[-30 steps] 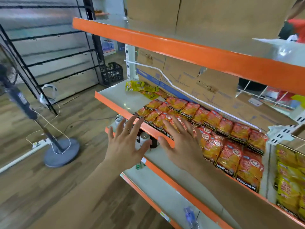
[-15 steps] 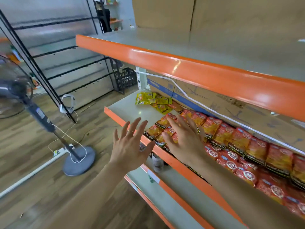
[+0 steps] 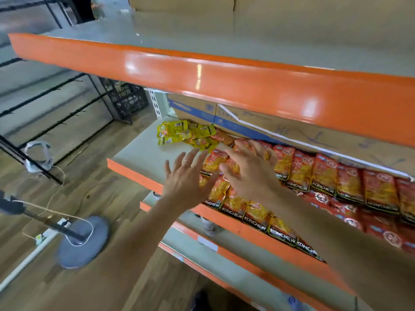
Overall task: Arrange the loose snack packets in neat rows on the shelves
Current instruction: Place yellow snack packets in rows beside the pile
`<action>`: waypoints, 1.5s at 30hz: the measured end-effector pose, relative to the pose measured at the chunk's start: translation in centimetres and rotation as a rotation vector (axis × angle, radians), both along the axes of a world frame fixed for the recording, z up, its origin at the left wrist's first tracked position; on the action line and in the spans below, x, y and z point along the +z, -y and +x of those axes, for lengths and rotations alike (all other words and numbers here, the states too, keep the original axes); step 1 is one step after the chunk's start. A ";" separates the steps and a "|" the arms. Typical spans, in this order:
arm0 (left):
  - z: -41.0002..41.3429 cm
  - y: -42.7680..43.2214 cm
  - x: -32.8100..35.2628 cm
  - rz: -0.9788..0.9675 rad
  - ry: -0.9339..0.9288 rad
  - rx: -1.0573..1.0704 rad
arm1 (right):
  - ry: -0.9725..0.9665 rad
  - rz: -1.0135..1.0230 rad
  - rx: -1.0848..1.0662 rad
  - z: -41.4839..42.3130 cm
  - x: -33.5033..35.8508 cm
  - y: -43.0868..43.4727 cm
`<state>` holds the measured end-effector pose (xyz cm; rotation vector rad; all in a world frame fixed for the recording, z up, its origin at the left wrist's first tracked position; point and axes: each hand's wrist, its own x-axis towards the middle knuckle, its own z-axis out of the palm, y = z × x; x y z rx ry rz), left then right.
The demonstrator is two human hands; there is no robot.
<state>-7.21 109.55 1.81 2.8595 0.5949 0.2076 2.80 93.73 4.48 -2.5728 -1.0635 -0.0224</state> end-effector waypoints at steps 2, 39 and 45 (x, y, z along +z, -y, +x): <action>1.3 -2.1 -0.4 0.005 -0.011 -0.030 | -0.019 -0.014 -0.045 0.7 -0.2 -1.0; 17.2 -9.2 -3.6 0.303 -0.283 -0.461 | 0.013 -0.219 -0.326 4.9 -3.0 -5.9; 17.1 -10.6 -4.6 0.082 -0.252 -0.503 | 0.032 -0.223 -0.304 4.5 -3.1 -6.4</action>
